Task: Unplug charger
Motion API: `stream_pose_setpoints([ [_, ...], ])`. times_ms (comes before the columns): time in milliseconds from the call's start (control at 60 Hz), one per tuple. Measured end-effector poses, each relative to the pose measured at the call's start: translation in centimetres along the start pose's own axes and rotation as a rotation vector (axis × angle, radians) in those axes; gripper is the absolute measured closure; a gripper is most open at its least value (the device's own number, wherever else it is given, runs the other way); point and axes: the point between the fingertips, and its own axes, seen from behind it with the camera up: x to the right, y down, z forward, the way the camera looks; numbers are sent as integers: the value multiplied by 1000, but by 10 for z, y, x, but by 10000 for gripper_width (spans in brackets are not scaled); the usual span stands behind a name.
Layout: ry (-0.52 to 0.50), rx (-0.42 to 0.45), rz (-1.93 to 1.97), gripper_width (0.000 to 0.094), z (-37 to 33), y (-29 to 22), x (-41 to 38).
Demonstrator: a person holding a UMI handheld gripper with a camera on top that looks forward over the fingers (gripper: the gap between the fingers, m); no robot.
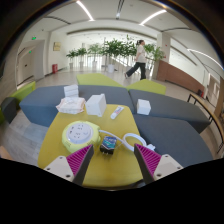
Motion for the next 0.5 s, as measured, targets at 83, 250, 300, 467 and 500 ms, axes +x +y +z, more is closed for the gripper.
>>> stream_pose_setpoints([
  [83,-4,22,-8,84,-38,-4,0],
  [250,-20,38,-30,88,-95,4,-8],
  [300,-29,52,-41,87,-102,6,-12],
  [467,-59,76,-47,94,-120,13,-15],
  [500,-45,86,-35,93,-121,11,-9],
])
